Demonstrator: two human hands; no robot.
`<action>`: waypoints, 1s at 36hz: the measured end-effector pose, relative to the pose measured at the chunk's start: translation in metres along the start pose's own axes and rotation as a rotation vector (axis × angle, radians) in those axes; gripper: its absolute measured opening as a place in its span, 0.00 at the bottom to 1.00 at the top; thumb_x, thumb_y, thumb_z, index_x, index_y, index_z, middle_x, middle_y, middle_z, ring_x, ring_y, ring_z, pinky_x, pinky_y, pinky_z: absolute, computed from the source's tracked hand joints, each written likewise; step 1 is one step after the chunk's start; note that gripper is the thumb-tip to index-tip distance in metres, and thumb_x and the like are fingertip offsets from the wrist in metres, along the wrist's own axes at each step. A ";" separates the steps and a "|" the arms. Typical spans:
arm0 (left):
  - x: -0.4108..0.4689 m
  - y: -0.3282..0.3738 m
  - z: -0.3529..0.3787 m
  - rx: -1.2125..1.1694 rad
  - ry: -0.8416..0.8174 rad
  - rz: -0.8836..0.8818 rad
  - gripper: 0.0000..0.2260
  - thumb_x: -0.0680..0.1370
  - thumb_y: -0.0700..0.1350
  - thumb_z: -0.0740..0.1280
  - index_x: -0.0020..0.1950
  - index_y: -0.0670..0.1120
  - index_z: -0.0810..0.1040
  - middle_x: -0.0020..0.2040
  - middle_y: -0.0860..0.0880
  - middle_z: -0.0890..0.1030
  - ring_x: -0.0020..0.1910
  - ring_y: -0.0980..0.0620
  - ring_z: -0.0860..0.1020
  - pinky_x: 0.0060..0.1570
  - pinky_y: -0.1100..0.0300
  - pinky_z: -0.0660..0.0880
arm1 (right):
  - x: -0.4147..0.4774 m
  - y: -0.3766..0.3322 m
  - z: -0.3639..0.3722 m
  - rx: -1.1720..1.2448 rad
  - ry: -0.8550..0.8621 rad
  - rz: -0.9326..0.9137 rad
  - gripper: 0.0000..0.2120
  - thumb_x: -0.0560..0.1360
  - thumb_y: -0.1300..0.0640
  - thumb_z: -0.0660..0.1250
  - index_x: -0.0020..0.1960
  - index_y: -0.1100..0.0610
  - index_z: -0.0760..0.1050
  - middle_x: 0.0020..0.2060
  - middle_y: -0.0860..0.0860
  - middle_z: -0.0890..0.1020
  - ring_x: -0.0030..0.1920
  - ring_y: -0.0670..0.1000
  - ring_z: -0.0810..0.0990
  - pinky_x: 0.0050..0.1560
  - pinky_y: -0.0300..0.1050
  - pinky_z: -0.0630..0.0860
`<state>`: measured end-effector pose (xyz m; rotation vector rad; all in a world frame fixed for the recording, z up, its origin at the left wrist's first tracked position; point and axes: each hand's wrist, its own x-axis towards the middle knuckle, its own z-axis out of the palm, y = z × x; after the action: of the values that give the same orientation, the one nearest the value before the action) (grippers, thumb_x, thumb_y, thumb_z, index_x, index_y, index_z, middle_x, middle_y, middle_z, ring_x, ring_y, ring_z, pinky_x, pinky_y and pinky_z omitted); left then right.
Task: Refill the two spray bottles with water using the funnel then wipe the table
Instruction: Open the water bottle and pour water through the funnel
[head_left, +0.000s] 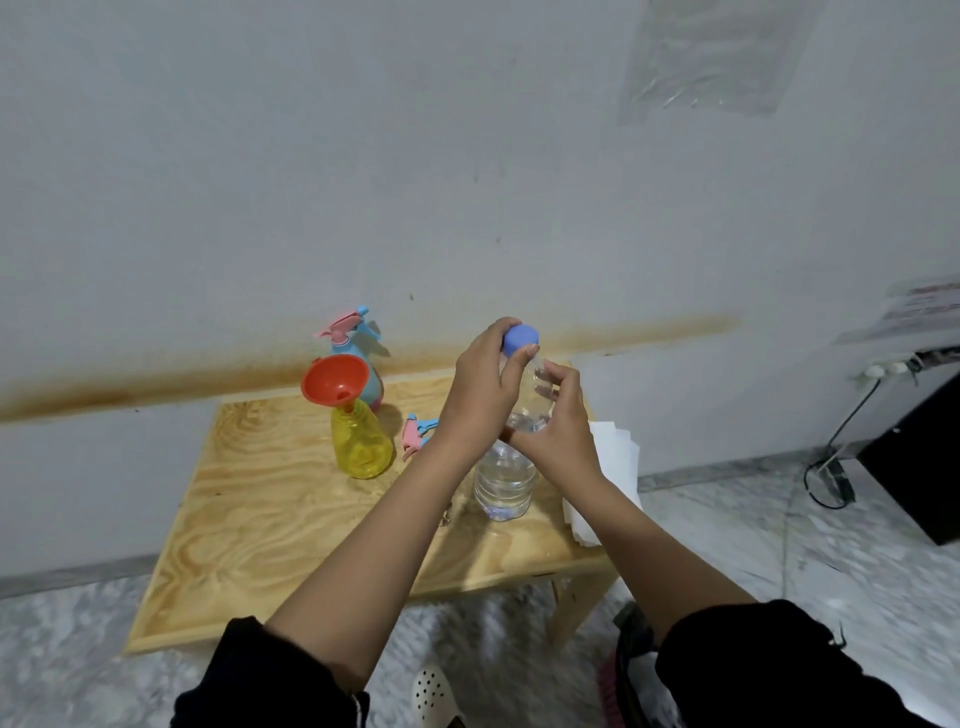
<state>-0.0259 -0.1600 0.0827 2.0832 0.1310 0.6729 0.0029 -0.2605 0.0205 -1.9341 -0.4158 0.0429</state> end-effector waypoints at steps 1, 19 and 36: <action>-0.001 0.001 0.002 -0.004 0.025 -0.007 0.12 0.80 0.45 0.63 0.61 0.41 0.74 0.48 0.50 0.75 0.42 0.55 0.72 0.40 0.76 0.65 | 0.000 0.000 0.000 0.004 -0.001 0.001 0.43 0.61 0.49 0.79 0.68 0.51 0.58 0.67 0.44 0.66 0.65 0.46 0.70 0.59 0.52 0.74; 0.002 0.003 -0.006 -0.230 0.006 -0.113 0.17 0.73 0.47 0.73 0.59 0.47 0.73 0.50 0.51 0.79 0.47 0.58 0.78 0.47 0.70 0.72 | -0.002 0.001 0.002 -0.012 0.001 -0.002 0.42 0.61 0.46 0.79 0.66 0.50 0.58 0.66 0.43 0.65 0.65 0.45 0.69 0.56 0.48 0.73; 0.006 0.006 -0.010 -0.249 0.193 -0.058 0.13 0.69 0.41 0.76 0.50 0.45 0.77 0.46 0.53 0.78 0.46 0.62 0.77 0.50 0.68 0.75 | 0.000 0.007 0.007 0.026 0.003 -0.038 0.42 0.60 0.47 0.80 0.64 0.47 0.58 0.63 0.40 0.64 0.64 0.46 0.70 0.57 0.51 0.74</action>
<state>-0.0273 -0.1543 0.0944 1.7686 0.2047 0.8112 0.0034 -0.2564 0.0113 -1.8995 -0.4480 0.0203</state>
